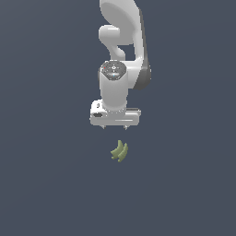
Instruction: Pick up the object and move it to a goal position.
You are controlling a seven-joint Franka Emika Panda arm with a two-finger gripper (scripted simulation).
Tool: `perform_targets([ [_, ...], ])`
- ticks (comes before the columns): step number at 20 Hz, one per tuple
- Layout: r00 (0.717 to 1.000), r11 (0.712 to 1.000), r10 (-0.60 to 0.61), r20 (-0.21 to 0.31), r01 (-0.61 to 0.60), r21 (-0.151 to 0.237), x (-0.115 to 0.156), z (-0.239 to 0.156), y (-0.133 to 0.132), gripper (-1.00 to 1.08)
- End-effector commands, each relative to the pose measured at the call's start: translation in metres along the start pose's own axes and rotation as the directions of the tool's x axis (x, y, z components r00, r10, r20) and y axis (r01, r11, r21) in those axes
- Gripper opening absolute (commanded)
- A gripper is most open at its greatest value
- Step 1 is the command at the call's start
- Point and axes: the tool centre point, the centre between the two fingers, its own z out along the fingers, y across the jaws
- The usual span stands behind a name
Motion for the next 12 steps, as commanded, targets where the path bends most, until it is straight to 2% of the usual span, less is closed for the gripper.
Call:
perform_targets([
  [1, 1.000, 1.000, 0.000, 0.000, 0.000, 0.000, 0.000, 0.000, 0.000, 1.00],
  [12, 0.999, 0.999, -0.038, 0.006, 0.038, -0.024, -0.003, -0.006, -0.014, 1.00],
])
